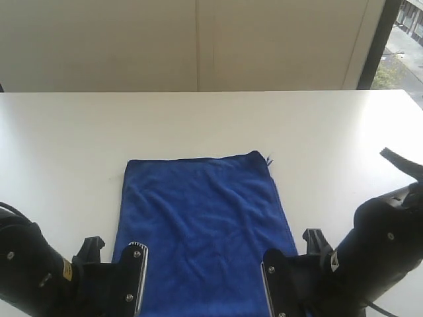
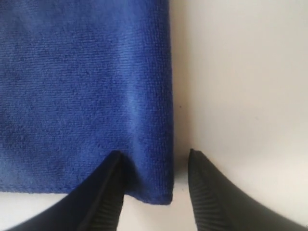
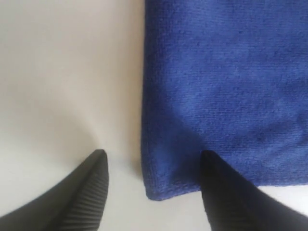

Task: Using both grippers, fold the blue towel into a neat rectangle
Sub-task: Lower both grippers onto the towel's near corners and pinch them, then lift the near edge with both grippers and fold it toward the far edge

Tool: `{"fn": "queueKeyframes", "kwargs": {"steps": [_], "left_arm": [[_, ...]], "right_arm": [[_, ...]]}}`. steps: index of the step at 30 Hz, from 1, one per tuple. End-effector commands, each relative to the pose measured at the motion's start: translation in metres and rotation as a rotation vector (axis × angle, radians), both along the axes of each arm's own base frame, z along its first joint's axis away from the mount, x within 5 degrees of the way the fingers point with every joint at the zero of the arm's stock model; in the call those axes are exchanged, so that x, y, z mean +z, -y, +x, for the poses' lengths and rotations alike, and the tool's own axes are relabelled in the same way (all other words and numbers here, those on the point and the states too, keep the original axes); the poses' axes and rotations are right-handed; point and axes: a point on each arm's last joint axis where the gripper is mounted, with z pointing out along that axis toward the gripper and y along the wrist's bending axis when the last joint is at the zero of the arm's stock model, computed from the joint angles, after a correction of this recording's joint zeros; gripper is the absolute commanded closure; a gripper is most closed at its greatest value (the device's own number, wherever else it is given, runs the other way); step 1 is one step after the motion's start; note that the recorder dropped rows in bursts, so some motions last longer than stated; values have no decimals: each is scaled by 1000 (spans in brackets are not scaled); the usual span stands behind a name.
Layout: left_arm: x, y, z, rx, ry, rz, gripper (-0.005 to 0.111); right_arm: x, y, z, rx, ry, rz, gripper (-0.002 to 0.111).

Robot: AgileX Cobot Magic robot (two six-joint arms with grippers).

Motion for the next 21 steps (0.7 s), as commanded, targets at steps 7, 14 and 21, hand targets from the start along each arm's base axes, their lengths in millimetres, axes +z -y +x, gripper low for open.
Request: {"fn": "queueKeyframes", "kwargs": {"steps": [7,14,21], "left_arm": [[-11,-1,-4,-28,-52,46,58],[-11,-2,-6,-33,-66,55,71],[-11,-3,-8,-39,-93,70,91]], "right_arm": [[-7,0,-1,15,-21,-13,60],[-7,0,-1,5,-23,-12,86],[-7,0,-3,9,-53,-22,96]]}}
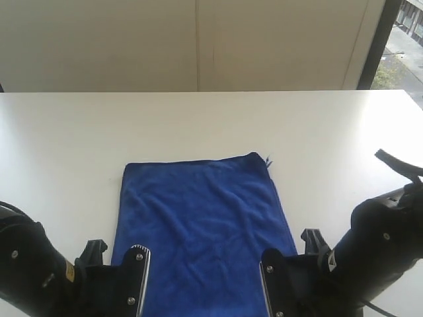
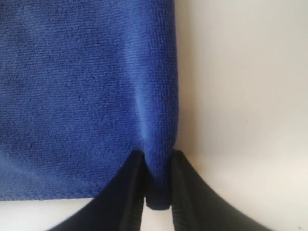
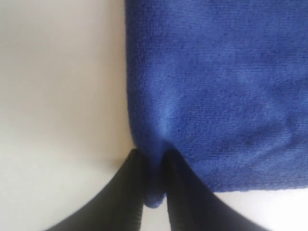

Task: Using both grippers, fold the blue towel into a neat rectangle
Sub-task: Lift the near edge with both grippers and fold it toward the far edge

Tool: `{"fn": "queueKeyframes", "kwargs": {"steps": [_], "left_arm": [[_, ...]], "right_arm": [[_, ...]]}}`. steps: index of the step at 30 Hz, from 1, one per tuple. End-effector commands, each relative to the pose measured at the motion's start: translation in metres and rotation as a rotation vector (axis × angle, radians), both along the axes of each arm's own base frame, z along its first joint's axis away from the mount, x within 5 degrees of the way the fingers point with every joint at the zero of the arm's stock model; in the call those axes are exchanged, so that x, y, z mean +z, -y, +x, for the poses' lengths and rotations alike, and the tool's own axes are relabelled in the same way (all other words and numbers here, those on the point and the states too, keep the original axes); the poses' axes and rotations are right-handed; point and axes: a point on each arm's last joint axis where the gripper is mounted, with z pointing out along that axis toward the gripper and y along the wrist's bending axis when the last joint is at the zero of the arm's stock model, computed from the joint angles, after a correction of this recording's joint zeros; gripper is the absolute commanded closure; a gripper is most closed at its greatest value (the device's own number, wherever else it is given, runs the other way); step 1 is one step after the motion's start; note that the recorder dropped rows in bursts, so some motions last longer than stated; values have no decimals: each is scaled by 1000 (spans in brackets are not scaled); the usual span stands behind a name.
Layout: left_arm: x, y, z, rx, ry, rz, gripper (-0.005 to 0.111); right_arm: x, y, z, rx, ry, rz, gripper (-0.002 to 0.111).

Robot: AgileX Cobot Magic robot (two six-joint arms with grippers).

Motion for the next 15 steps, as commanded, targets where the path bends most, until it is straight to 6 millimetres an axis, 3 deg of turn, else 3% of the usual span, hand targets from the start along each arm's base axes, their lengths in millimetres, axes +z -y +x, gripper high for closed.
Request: {"fn": "queueKeyframes", "kwargs": {"steps": [1,5,15], "left_arm": [[-9,-5,-8,-28,-80,63,95],[-5,-3,-8,-38,-110,75,107],[9,-1,-13,-89,-259,154,107]], "right_arm": [[-4,1,-6,13,-58,-22,98],[-3,2,-9,17,-91,-32,104],[24,4,-13,-62,-16,24,108]]}}
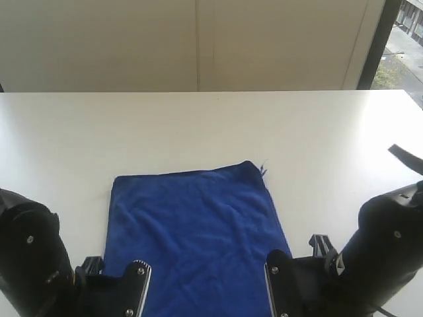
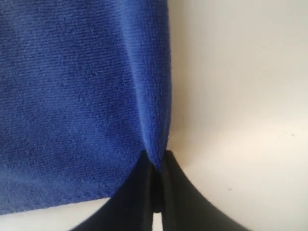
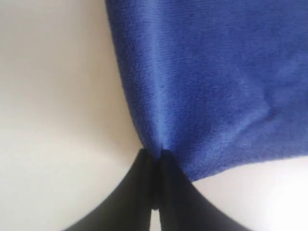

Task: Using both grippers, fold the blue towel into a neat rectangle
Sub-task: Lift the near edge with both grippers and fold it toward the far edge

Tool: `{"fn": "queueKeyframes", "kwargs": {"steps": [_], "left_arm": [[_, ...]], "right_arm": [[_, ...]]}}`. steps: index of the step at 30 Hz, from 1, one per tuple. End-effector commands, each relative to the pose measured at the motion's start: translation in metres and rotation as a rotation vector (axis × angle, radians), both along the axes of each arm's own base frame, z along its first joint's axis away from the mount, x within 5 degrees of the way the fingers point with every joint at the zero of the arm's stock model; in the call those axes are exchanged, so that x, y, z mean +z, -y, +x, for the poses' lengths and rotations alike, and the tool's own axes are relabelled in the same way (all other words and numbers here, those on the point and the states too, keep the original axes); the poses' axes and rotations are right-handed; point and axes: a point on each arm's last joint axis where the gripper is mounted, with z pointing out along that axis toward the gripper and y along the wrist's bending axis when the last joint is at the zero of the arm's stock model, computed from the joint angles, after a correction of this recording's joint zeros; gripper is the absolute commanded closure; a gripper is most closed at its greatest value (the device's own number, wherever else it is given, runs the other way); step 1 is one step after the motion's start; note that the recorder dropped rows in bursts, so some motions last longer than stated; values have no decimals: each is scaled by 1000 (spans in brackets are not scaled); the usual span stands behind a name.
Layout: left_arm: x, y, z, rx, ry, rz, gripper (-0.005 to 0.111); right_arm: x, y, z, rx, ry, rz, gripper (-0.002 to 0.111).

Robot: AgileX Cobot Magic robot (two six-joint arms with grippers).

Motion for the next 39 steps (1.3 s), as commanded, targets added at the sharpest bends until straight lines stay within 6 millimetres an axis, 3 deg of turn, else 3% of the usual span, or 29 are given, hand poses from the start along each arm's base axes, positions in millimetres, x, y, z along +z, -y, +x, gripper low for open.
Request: {"fn": "queueKeyframes", "kwargs": {"steps": [1,16,23,39], "left_arm": [[6,-1,-5,-31,-88,54,107],[39,-3,-3,13,83,-56,107],[40,-11,8,88,196,17,107],[46,-11,32,122,469,-3,107]], "right_arm": [[16,1,-5,-14,43,27,108],[41,-1,0,-136,154,112,108],[46,-3,9,-193,232,160,108],[57,-7,28,-281,450,266,108]]}}
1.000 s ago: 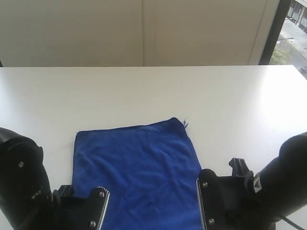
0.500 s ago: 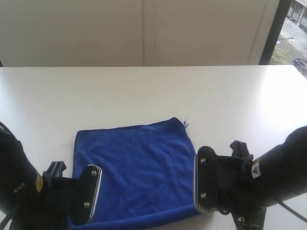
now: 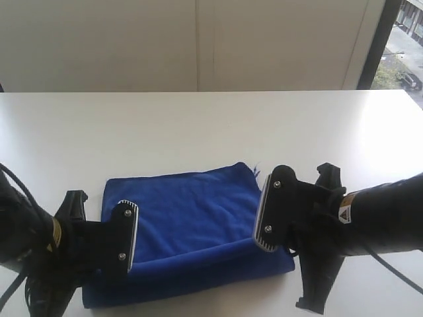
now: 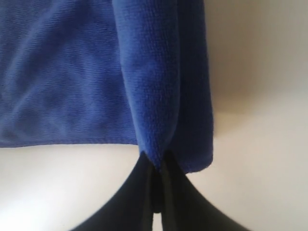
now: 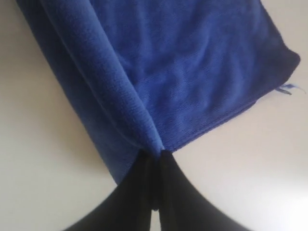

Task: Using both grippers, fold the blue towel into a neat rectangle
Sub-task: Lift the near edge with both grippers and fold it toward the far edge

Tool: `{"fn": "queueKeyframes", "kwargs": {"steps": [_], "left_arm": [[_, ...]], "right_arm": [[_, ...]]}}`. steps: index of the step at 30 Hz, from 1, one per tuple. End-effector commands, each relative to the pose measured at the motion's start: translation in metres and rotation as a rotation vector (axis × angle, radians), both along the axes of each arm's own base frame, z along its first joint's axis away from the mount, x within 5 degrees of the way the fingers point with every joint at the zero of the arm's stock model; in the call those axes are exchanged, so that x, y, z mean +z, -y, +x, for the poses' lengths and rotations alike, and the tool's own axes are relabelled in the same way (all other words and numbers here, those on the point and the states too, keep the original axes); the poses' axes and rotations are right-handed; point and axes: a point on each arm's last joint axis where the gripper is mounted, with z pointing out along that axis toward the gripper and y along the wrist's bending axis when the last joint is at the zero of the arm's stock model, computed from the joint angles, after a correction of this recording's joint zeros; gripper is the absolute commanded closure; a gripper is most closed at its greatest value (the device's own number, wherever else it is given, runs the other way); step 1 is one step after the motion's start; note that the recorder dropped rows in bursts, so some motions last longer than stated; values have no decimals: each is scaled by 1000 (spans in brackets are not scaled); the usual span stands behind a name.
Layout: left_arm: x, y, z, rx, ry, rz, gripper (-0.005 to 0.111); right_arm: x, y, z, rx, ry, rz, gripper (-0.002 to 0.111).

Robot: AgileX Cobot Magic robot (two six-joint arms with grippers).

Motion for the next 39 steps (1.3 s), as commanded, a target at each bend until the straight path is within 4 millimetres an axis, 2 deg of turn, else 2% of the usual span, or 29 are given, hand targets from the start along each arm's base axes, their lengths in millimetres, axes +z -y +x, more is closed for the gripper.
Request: {"fn": "queueKeyframes", "kwargs": {"steps": [1,12,20,31,39], "left_arm": [[5,-1,6,14,86,-3,107],[10,-15,28,126,177,-59,107],[19,-13,44,107,290,-213,107],[30,-33,70,180,423,-360,107],[15,-16,111,185,397,-352,107]], "right_arm": [[5,-2,5,-9,71,29,108],[-3,-7,18,-34,84,35,108],[0,-17,39,-70,118,81,108],[10,-9,72,-185,144,132,108],[2,-20,98,-186,151,134,108]]}}
